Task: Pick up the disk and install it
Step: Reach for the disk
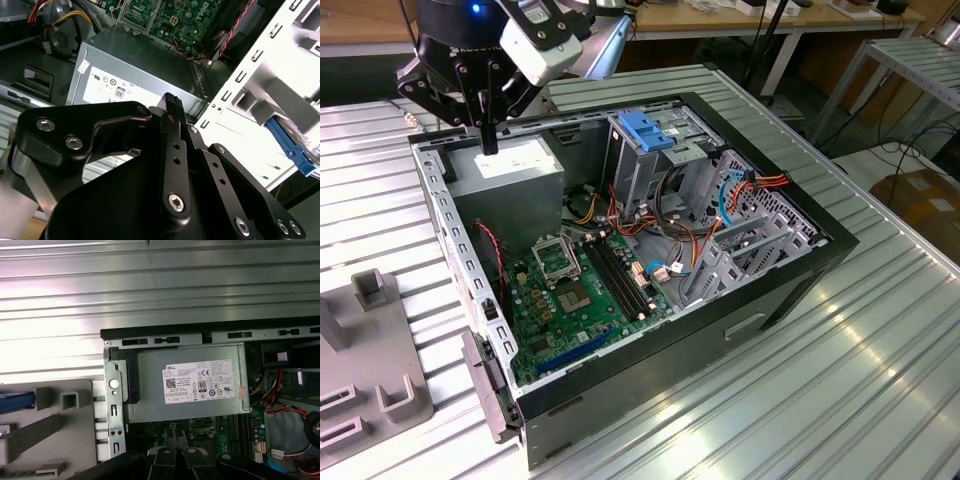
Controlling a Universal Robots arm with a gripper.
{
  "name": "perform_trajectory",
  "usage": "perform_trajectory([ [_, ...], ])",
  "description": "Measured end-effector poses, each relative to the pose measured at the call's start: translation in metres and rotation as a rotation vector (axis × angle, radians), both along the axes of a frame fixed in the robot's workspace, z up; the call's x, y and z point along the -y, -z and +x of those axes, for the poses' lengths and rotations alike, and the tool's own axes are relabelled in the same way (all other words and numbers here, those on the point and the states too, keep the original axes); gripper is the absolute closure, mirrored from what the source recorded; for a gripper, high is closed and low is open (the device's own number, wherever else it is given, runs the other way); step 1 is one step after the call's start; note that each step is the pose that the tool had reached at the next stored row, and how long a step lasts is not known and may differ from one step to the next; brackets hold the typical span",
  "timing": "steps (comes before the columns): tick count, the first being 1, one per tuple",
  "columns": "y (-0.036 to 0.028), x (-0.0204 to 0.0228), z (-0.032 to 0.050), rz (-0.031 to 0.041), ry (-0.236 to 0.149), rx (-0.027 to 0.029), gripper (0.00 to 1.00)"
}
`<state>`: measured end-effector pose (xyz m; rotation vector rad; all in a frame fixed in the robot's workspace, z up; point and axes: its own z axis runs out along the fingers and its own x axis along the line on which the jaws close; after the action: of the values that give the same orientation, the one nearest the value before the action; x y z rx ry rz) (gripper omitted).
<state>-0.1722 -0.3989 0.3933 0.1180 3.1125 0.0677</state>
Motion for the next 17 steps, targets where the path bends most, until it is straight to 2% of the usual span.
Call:
perform_trajectory([
  [17,0.0,0.0,-0.0092,-0.0001,0.0,0.0,0.9],
])
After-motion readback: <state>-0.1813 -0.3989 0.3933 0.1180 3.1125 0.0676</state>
